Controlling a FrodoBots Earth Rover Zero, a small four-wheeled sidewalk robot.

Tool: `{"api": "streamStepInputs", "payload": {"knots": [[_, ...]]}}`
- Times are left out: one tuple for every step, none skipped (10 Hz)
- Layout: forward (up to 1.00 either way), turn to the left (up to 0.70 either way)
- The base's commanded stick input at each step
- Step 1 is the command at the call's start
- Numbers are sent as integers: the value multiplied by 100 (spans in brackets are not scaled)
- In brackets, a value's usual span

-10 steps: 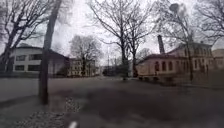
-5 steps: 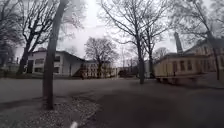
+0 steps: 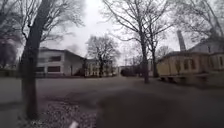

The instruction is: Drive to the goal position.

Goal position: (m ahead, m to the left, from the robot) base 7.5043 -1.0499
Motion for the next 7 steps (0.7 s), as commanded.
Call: {"api": "streamStepInputs", "payload": {"knots": [[100, -40], [100, -40], [100, -40], [100, -40], [100, -40], [100, -40], [100, -31]]}}
